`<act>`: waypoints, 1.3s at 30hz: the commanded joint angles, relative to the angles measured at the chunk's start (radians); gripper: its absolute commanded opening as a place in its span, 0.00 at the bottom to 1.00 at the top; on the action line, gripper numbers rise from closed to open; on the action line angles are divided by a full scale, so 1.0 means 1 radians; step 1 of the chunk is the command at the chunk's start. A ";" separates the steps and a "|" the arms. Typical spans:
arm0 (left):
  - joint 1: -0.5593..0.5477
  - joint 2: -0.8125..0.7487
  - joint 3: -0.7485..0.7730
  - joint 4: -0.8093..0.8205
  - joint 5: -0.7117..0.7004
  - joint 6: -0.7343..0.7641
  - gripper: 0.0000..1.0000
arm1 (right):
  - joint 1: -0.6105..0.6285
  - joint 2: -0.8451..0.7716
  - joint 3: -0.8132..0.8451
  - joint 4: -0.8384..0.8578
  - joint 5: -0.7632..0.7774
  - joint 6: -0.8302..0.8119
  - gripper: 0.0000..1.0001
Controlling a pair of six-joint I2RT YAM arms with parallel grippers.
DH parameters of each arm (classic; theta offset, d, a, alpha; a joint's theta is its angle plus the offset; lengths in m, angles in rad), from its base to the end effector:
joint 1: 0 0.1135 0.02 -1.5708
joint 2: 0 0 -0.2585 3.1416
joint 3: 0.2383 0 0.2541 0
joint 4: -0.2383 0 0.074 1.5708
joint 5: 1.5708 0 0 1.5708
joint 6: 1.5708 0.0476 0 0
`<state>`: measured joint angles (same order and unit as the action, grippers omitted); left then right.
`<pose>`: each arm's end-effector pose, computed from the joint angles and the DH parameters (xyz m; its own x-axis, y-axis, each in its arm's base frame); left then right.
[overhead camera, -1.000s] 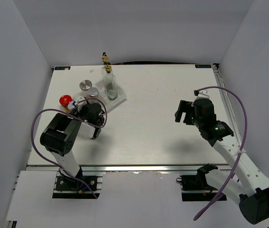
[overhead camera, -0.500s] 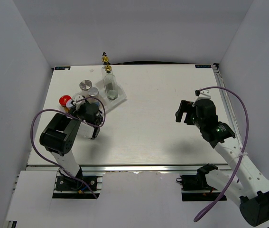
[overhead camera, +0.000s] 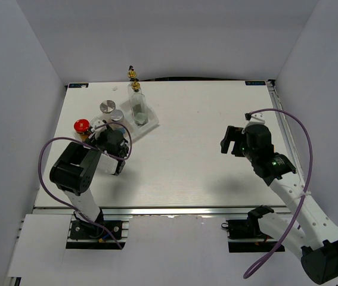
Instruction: Organize the condiment bottles
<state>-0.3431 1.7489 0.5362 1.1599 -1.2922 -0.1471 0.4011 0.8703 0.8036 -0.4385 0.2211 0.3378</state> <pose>0.2937 -0.0563 0.1531 0.0698 -0.0677 -0.9953 -0.8101 0.5783 -0.0962 0.1966 0.0720 0.2962 -0.4881 0.1442 -0.8608 -0.0450 0.9808 0.1899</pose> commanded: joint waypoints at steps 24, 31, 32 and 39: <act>0.004 -0.439 0.607 -1.658 0.235 -0.517 0.98 | -0.004 0.004 -0.001 0.044 -0.020 0.010 0.89; 0.004 -0.696 0.521 -1.626 0.441 -0.524 0.98 | -0.002 0.013 -0.024 0.038 0.050 0.047 0.89; 0.004 -0.719 0.509 -1.611 0.456 -0.519 0.98 | -0.004 0.010 -0.030 0.037 0.057 0.049 0.89; 0.004 -0.792 0.492 -1.620 0.476 -0.502 0.98 | -0.004 -0.010 -0.057 0.060 0.057 0.049 0.90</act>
